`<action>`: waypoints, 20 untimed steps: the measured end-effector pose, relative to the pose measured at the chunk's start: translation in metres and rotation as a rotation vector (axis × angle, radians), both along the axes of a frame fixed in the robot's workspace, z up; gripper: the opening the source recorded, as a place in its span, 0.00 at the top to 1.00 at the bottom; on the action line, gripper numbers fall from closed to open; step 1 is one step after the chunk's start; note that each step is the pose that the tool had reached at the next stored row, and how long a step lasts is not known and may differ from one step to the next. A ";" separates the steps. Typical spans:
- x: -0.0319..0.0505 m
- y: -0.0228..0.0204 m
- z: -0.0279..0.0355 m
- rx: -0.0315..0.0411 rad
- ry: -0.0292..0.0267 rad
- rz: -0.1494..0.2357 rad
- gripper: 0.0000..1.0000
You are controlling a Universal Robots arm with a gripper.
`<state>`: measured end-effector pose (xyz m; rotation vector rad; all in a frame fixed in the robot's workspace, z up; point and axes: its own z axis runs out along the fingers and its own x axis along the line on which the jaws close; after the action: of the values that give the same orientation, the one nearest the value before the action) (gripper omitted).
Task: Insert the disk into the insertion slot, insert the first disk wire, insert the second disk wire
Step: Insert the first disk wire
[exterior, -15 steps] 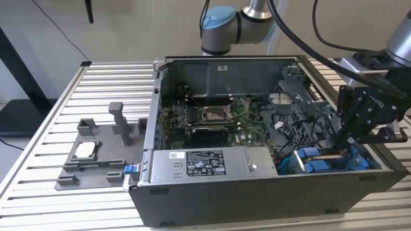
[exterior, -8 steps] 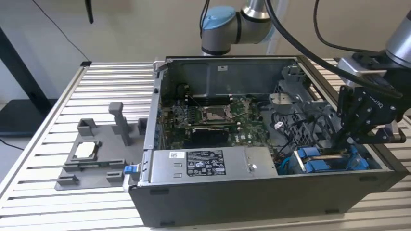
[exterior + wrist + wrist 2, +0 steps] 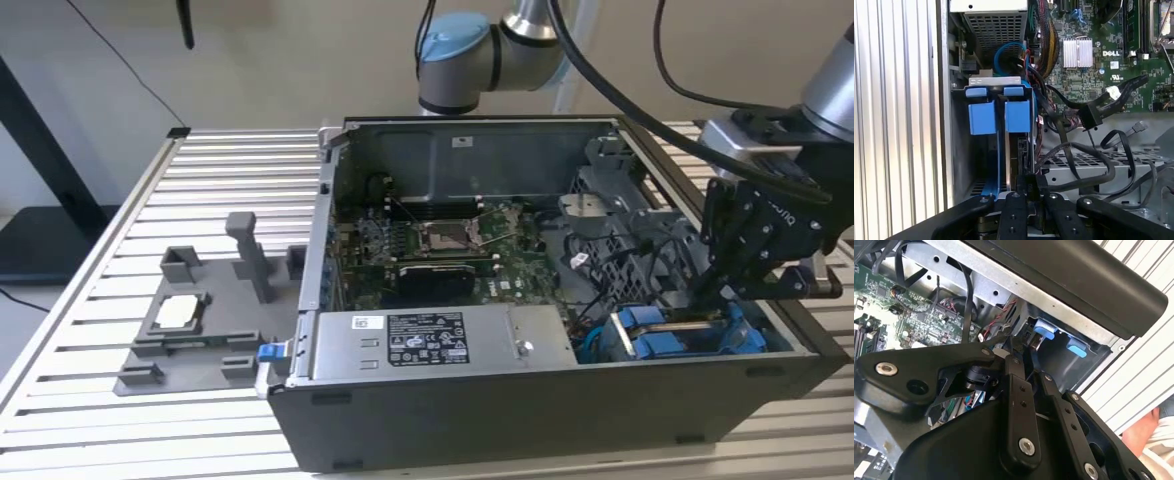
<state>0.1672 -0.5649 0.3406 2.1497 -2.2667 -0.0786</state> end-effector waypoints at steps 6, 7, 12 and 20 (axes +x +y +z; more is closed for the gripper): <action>0.0003 -0.0005 -0.0016 -0.0005 -0.0002 -0.003 0.81; 0.0003 -0.0005 -0.0020 -0.0006 -0.0003 -0.003 0.81; 0.0004 -0.0005 -0.0030 0.0000 -0.0003 -0.003 0.81; 0.0007 -0.0009 -0.0047 -0.0007 -0.0004 -0.003 0.81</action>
<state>0.1679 -0.5658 0.3358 2.1462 -2.2699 -0.0774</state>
